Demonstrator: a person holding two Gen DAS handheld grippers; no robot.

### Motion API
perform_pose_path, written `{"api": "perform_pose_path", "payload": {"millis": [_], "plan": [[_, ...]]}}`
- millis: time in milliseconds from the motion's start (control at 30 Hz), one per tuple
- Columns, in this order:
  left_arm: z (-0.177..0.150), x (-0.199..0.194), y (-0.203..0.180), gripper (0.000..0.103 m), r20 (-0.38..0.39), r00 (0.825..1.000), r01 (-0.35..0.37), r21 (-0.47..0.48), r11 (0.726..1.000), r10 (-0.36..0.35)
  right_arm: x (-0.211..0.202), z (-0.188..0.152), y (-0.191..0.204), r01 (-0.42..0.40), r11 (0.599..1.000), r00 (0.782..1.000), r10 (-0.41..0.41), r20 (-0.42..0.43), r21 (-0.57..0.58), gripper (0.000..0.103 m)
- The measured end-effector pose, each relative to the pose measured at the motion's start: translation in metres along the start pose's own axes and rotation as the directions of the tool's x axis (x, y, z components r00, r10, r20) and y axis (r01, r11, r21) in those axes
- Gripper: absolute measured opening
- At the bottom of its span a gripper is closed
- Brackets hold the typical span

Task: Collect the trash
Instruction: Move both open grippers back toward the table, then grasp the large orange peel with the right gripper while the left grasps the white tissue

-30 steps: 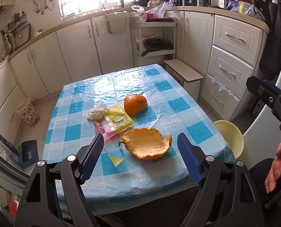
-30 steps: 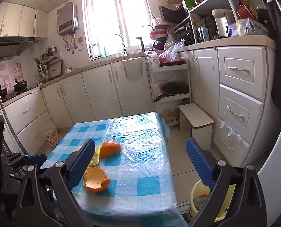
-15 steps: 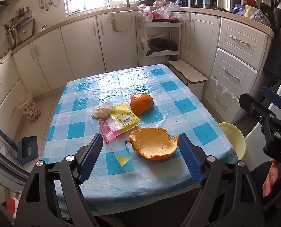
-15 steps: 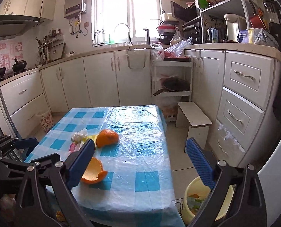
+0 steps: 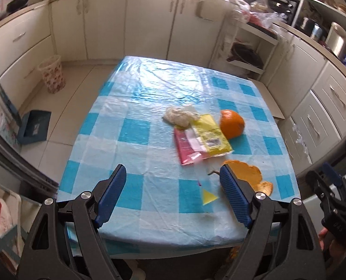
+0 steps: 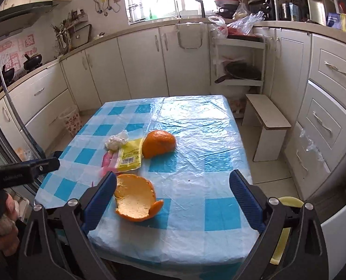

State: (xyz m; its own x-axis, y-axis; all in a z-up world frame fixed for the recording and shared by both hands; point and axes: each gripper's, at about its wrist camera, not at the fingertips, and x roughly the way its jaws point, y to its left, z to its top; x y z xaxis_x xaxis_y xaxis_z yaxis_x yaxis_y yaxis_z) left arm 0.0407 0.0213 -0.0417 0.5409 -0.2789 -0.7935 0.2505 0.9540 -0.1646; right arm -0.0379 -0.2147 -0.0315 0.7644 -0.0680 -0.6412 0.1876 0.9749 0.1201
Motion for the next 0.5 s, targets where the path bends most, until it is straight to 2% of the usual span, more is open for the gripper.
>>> {"api": "perform_pose_path", "payload": {"millis": [100,267,500], "plan": [[0.001,0.005,0.010,0.079,-0.008,0.999,-0.033,-0.026,0.999,0.033,0.025,-0.008,0.007,-0.002,0.999,0.998,0.000,-0.070,-0.037,0.093],[0.000,0.016,0.003,0.079,-0.036,0.999,-0.035,-0.004,0.999,0.034,0.060,-0.011,0.009,-0.018,0.999,0.983,0.009,-0.183,-0.044,0.093],[0.014,0.059,0.003,0.079,-0.131,0.991,-0.041,-0.051,0.998,0.034,0.113,-0.012,0.018,-0.025,0.996,0.957,0.001,-0.290,-0.080,0.089]]}}
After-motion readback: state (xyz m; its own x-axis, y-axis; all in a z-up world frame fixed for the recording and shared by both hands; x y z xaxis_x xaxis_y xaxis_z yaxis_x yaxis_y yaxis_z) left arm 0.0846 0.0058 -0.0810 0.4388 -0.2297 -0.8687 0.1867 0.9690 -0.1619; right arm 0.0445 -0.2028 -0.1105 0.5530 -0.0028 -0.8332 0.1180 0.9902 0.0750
